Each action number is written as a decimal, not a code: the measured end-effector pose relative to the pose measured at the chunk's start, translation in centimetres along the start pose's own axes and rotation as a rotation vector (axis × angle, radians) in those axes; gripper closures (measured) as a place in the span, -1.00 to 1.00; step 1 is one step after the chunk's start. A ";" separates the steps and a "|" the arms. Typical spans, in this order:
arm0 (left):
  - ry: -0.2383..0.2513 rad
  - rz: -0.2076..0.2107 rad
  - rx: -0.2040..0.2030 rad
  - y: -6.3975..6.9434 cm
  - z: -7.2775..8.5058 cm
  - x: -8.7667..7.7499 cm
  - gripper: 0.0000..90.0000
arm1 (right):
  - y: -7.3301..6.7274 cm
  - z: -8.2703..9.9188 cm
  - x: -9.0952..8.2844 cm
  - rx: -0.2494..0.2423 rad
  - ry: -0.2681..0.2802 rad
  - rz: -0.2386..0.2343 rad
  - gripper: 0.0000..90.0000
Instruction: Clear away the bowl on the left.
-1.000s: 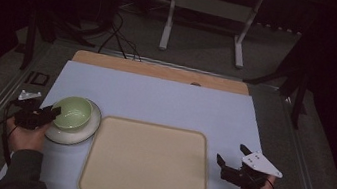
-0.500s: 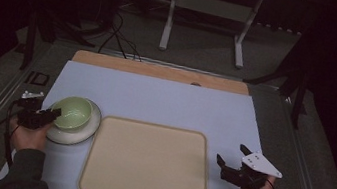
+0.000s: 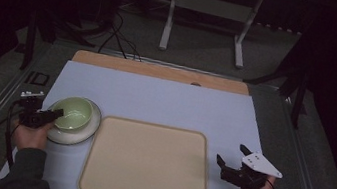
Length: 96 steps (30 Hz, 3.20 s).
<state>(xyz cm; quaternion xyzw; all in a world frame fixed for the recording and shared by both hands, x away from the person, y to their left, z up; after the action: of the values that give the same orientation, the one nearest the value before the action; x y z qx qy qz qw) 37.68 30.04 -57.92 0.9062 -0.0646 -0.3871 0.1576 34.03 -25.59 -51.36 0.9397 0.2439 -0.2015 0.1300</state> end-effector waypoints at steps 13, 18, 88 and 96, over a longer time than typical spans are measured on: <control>-0.016 0.036 -0.011 0.3 0.2 -0.1 0.79 | 0.0 0.0 0.0 -0.001 0.000 -0.002 -0.70; -0.020 0.047 -0.020 0.2 0.2 -0.3 0.80 | 0.2 -0.1 -0.2 0.007 0.005 0.002 -0.70; 0.165 0.156 -0.008 3.8 -2.8 -5.0 0.78 | 0.4 -0.3 -0.4 0.012 0.020 0.007 -0.70; 0.169 0.165 0.006 4.7 -3.0 -5.1 0.78 | 0.5 -0.3 -0.4 0.011 0.021 0.008 -0.70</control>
<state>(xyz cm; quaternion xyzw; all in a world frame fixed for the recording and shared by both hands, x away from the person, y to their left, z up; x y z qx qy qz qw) 36.34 27.57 -50.95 0.9277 -0.1264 -0.2946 0.1911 34.04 -26.04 -50.86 0.9435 0.2402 -0.1923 0.1230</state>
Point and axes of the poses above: each handheld gripper's, and its own axes: x roughly forward along the jaws, z roughly out of its underside, y roughly to its right, the point moved 10 cm from there along x, roughly forward along the jaws, and after that the axes turned 1 degree about x, right-handed, at the moved point
